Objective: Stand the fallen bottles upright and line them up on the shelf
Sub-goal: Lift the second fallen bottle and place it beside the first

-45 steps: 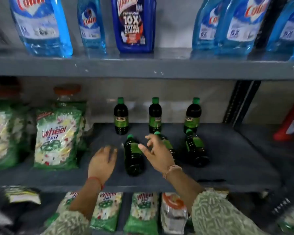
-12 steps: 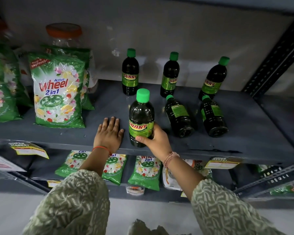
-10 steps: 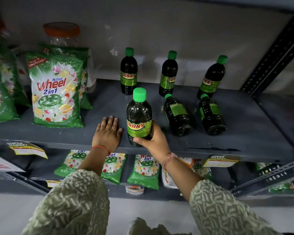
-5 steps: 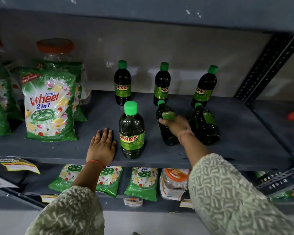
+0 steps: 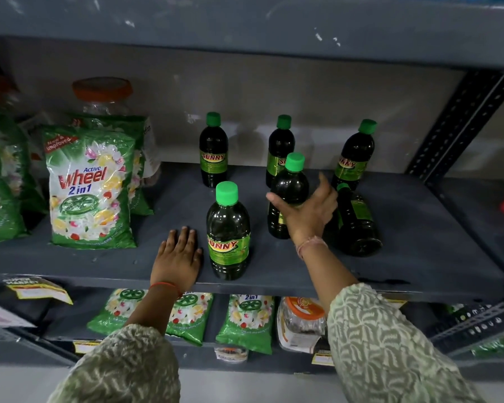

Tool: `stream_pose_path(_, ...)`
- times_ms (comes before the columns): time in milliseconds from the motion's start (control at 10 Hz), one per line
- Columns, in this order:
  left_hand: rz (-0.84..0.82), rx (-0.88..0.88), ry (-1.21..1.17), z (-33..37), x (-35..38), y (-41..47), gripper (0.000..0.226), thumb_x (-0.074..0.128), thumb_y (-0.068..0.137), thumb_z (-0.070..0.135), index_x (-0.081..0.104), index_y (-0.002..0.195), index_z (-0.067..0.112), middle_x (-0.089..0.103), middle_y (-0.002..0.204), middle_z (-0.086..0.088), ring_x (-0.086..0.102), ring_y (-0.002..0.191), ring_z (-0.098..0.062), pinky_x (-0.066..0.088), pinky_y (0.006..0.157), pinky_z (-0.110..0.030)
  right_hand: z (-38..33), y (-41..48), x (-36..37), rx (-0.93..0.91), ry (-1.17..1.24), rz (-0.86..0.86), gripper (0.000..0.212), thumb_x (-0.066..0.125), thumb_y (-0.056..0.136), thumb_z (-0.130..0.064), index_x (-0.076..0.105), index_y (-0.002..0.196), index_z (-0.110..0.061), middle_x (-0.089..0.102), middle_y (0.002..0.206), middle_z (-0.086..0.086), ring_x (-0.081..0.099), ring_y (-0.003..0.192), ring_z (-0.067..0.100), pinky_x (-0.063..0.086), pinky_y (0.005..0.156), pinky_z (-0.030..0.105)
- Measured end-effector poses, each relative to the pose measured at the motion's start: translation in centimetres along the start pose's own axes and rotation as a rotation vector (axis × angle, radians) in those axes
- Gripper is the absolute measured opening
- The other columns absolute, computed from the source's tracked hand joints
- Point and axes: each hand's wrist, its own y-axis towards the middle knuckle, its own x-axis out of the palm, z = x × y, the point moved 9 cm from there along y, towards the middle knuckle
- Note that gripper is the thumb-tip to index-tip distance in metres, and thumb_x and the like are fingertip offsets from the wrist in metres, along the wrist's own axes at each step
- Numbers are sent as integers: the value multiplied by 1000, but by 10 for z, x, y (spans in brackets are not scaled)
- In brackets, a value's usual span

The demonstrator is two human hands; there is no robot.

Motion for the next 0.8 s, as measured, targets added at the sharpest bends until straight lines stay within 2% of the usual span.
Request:
stream_pose_path(100, -11, 1, 0, 0, 1, 0, 54, 23, 97, 31, 5, 146, 14, 4, 159, -6, 1, 146, -27, 7, 120, -40, -16, 3, 2, -46, -7, -78, 76, 77, 62, -31, 41, 125, -10, 40, 129, 17, 36, 123, 34, 34, 101, 40)
stream_pose_path(200, -8, 2, -4, 1, 0, 0, 54, 22, 97, 31, 5, 146, 14, 4, 159, -6, 1, 146, -27, 6, 120, -40, -14, 4, 8, 15, -7, -160, 88, 74, 66, -34, 27, 137, -11, 28, 142, 18, 24, 132, 35, 27, 109, 47)
stream_pose_path(300, -7, 1, -19, 1, -1, -1, 54, 23, 97, 32, 6, 146, 15, 4, 159, -6, 1, 146, -27, 6, 120, -40, -22, 4, 2, -28, -136, -89, 104, 73, 60, -56, 19, 139, -14, 27, 140, 17, 27, 127, 34, 27, 105, 48)
stream_pose_path(400, -10, -2, -24, 0, -1, -1, 54, 23, 97, 32, 6, 146, 15, 4, 159, -6, 1, 146, -27, 6, 120, -40, -25, 5, 4, -82, -93, -124, 73, 76, 62, -42, 42, 118, -9, 40, 122, 14, 42, 115, 33, 36, 96, 38)
stream_pose_path(500, -12, -2, -15, 1, -1, 0, 54, 22, 97, 32, 5, 146, 14, 3, 159, -6, 1, 146, -27, 6, 120, -40, -26, 7, 7, -85, -58, -184, 68, 72, 67, -29, 42, 123, -5, 39, 128, 16, 40, 121, 35, 34, 98, 36)
stream_pose_path(600, -6, 2, 4, 1, -2, -1, 54, 22, 97, 31, 5, 146, 14, 4, 159, -6, 2, 146, -27, 7, 120, -40, -27, 9, 4, -62, -143, -173, 100, 71, 67, -51, 18, 141, -9, 25, 145, 16, 23, 133, 34, 25, 108, 47)
stream_pose_path(700, 0, 3, 6, 2, -3, -2, 54, 23, 97, 31, 6, 146, 14, 4, 159, -6, 2, 146, -27, 7, 120, -40, -35, 11, -1, -152, -83, -156, 79, 75, 64, -46, 42, 124, -8, 45, 127, 15, 40, 121, 32, 34, 97, 36)
stream_pose_path(800, 0, 0, 1, 1, -2, -2, 54, 22, 97, 32, 5, 146, 14, 4, 159, -6, 1, 146, -27, 7, 120, -40, -29, 20, 1, -113, 25, -252, 51, 77, 67, -27, 56, 111, -10, 64, 114, 11, 58, 107, 25, 44, 91, 30)
